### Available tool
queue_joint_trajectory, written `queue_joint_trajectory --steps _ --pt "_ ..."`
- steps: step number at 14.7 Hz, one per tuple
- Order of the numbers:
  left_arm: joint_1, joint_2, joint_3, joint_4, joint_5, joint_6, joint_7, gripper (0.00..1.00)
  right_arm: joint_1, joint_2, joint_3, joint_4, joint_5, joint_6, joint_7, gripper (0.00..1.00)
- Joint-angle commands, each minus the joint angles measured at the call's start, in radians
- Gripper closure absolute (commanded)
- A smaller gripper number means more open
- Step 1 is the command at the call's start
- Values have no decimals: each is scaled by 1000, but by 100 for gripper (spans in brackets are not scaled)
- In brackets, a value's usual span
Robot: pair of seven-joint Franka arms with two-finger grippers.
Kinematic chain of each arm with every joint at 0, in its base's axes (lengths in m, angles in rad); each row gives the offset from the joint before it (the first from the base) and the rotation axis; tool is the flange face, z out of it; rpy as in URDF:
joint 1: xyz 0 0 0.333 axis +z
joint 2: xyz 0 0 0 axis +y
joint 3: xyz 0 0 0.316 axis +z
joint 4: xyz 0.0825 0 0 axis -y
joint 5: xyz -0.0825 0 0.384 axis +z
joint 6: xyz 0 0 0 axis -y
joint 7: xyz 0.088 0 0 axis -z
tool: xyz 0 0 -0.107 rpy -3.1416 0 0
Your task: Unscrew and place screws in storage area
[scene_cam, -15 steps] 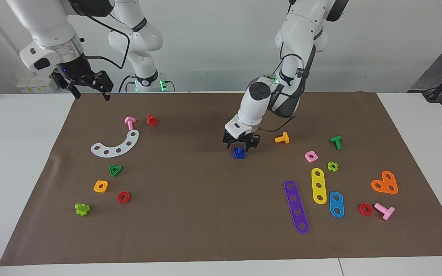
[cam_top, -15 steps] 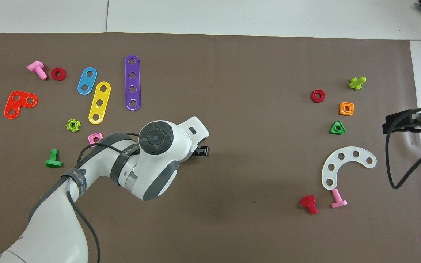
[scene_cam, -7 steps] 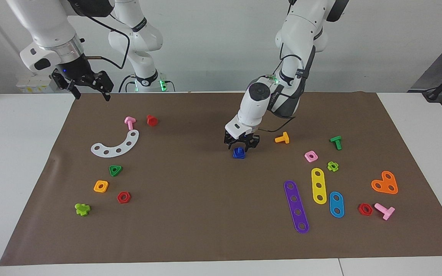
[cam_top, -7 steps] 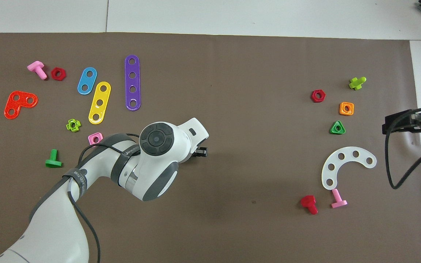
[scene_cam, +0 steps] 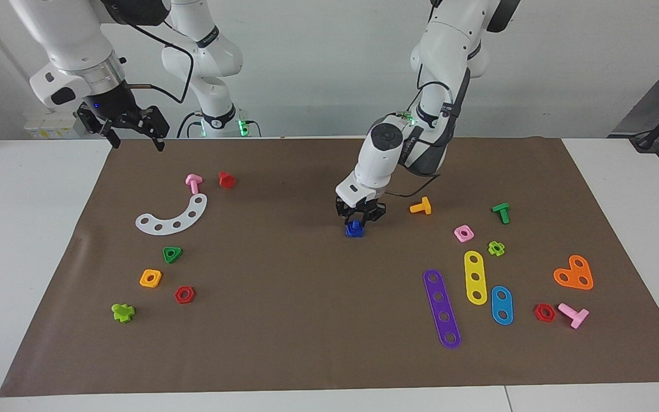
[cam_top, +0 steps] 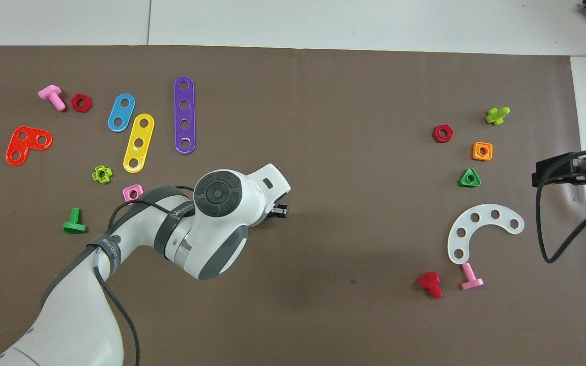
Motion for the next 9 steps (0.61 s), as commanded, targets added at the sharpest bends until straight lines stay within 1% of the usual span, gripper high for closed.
queue_joint_trajectory --steps 1,4,9 --pt "-7 -7 8 11 23 -14 -23 61 -4 -25 5 -33 -2 25 15 0" --pt "-12 -17 7 25 25 -29 -39 61 -4 -25 5 -33 -2 25 12 0" --pt "-6 -53 4 77 25 -113 -41 59 -4 -25 4 -33 -2 25 10 0"
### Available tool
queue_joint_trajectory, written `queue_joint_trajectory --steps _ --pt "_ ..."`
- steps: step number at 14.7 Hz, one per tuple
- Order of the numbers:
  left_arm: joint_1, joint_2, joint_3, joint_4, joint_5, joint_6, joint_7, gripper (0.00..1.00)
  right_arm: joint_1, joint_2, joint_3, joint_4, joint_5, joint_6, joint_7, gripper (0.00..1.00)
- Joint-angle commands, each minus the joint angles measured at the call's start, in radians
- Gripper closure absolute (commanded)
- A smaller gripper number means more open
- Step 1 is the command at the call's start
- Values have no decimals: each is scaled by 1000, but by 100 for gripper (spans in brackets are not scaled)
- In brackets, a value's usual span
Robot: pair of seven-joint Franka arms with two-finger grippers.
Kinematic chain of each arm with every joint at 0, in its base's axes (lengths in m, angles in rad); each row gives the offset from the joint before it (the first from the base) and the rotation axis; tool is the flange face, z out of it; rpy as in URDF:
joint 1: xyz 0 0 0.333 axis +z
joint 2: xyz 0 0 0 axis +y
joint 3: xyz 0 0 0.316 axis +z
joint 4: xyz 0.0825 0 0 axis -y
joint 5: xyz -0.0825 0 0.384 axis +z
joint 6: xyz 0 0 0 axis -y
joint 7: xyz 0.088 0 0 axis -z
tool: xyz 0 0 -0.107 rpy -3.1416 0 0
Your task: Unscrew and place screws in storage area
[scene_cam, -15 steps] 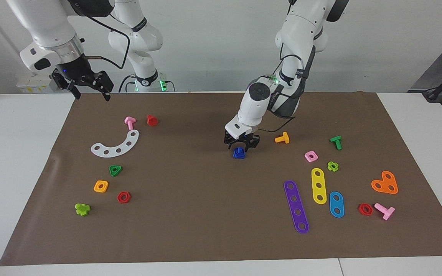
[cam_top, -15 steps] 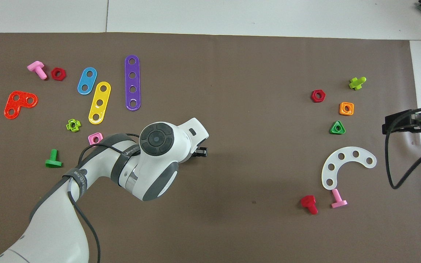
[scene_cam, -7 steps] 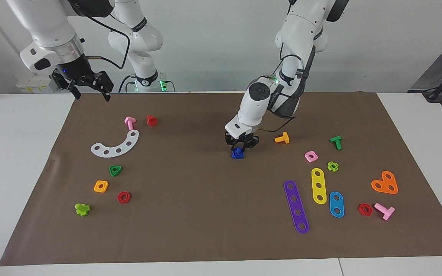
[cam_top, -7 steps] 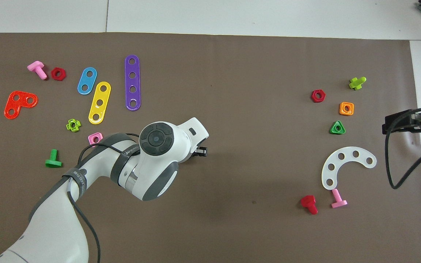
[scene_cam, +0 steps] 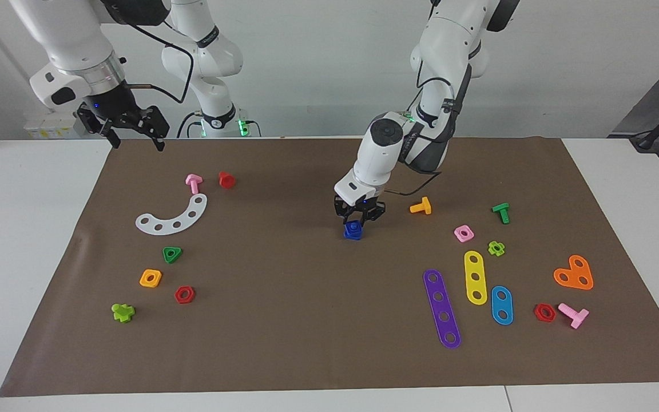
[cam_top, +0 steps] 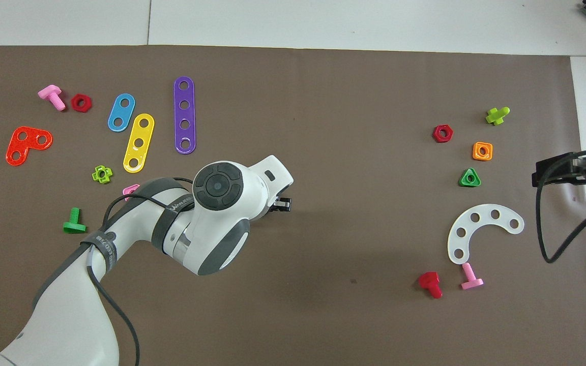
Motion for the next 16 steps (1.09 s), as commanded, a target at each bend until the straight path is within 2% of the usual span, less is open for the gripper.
queue_joint_trajectory --steps 1,9,12,16 --pt "-6 -56 5 13 22 -70 -26 59 -4 -25 4 -33 -2 25 10 0" --pt "33 -137 22 1 22 -170 9 58 -1 -25 5 -42 4 43 9 0" --pt "45 -152 74 -21 22 -170 51 58 22 -14 15 -41 5 49 -20 0" --pt "47 -174 163 -81 22 -133 154 58 120 -1 15 -115 6 216 -19 0"
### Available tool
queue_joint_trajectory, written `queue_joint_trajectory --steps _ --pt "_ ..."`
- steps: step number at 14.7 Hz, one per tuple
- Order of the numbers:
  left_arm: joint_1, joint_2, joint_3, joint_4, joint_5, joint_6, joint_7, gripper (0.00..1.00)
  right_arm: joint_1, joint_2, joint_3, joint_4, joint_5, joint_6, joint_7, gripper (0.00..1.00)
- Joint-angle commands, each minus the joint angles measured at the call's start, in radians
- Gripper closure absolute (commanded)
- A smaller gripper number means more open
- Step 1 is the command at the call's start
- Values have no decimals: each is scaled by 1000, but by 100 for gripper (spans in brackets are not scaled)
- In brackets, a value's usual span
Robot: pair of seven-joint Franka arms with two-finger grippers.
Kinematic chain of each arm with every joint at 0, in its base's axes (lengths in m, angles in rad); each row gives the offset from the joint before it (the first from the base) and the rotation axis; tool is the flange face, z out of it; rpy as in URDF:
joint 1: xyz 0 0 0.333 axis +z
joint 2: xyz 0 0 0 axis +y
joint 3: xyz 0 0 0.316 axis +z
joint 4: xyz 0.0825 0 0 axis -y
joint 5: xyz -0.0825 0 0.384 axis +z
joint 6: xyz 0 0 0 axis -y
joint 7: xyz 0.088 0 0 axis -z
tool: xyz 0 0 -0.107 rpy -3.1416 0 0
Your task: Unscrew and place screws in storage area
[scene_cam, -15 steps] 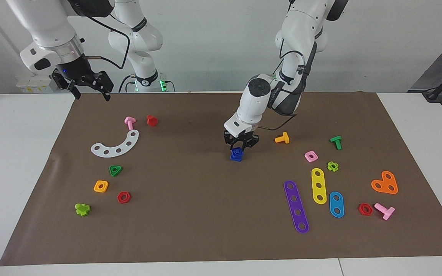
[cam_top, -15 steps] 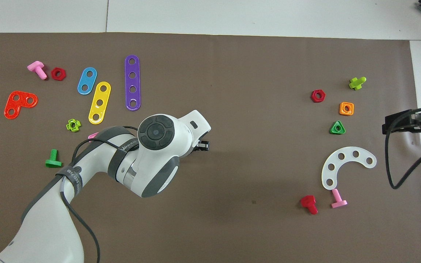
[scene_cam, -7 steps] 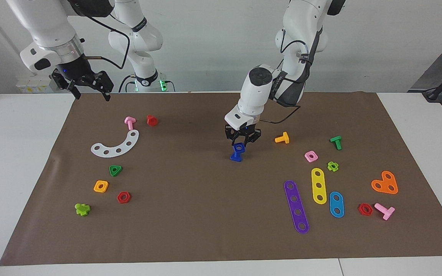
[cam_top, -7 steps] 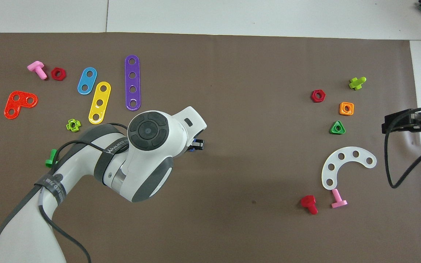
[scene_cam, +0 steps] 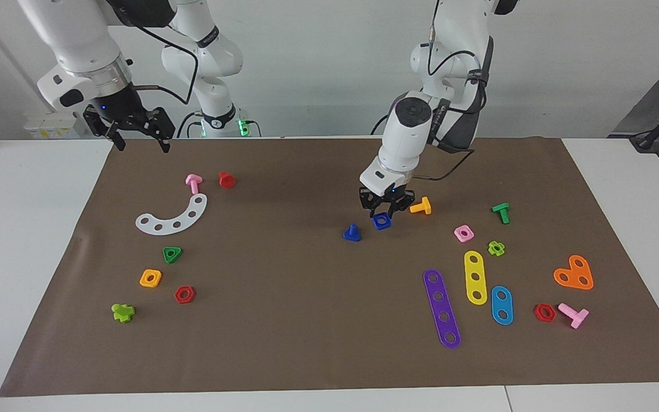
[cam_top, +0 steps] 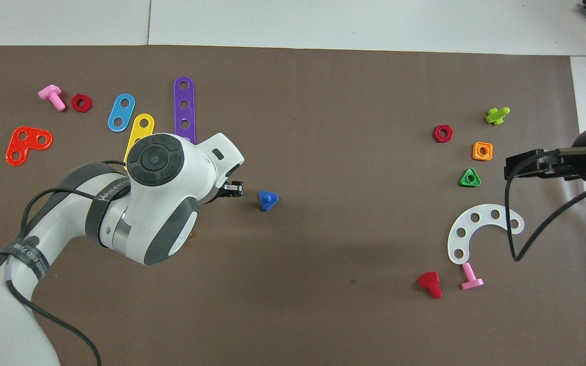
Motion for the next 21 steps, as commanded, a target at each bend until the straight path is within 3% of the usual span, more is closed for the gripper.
queue_joint_trajectory --steps 1,8,16,20,21 --pt "4 -51 58 -76 13 42 72 58 71 -6 4 -91 4 137 2 0" --pt "8 -93 134 -257 10 265 167 57 347 204 4 -79 4 345 395 0" --pt "61 -41 140 -260 7 348 258 52 551 394 6 -75 4 619 642 0" --pt "77 -39 140 -260 7 340 259 35 608 514 4 -34 -37 698 638 0" --pt "76 -39 140 -260 7 334 259 22 608 526 4 -36 -52 708 633 1"
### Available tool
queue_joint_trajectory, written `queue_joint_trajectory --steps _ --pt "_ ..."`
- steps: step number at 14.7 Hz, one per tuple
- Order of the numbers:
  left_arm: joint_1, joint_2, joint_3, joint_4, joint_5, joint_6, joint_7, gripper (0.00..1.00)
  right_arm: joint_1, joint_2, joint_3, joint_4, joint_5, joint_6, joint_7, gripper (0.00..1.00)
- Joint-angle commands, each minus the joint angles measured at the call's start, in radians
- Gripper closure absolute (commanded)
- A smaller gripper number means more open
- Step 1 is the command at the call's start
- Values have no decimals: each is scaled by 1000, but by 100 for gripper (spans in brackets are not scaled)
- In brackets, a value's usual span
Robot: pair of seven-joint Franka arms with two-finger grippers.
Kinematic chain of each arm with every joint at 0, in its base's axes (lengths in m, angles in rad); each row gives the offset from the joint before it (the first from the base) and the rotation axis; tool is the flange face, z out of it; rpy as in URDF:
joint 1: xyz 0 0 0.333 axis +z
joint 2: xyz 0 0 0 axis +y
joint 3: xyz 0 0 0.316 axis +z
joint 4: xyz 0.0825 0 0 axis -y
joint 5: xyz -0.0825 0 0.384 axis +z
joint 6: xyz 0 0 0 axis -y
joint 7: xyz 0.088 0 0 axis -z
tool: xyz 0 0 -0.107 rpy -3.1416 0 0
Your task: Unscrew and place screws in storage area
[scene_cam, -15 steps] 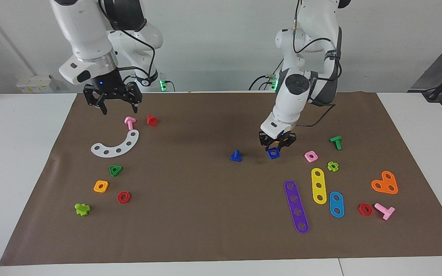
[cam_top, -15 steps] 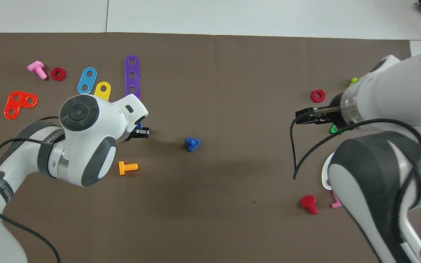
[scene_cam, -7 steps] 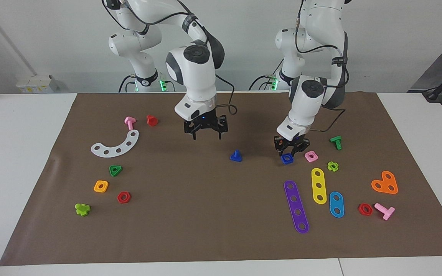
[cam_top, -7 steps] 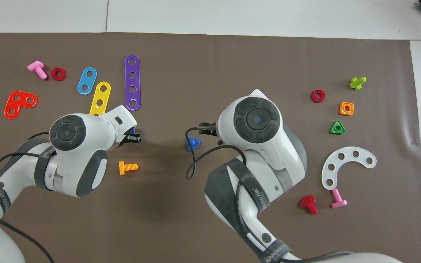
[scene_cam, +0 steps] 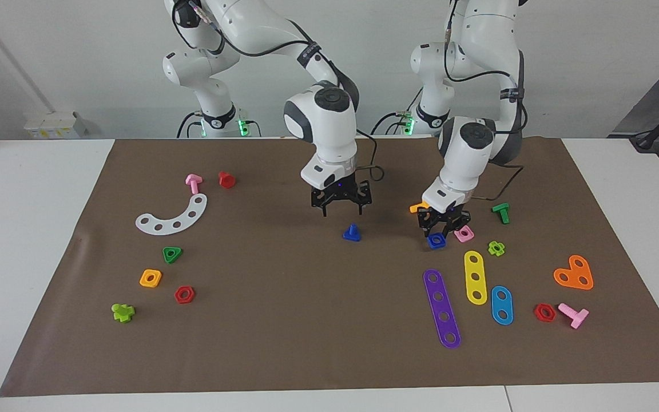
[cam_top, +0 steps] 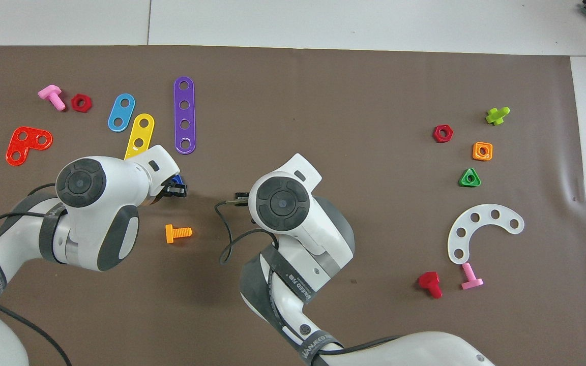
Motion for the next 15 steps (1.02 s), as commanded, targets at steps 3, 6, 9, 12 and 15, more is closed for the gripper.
queue_joint_trajectory --steps 3,6,9,12,15 --pt "6 -9 0 3 8 -7 11 0 9 81 -5 37 -47 49 3 10" --pt "7 -48 0 64 8 -141 13 0 9 87 -5 37 -65 57 2 27" --pt "16 -94 1 130 11 -266 36 0 12 87 -5 26 -64 49 -3 48" --pt "45 -126 4 183 11 -363 74 0 14 87 -5 22 -64 48 -5 53" --pt "42 -218 79 196 8 -462 149 0 12 87 -4 16 -64 51 -5 57"
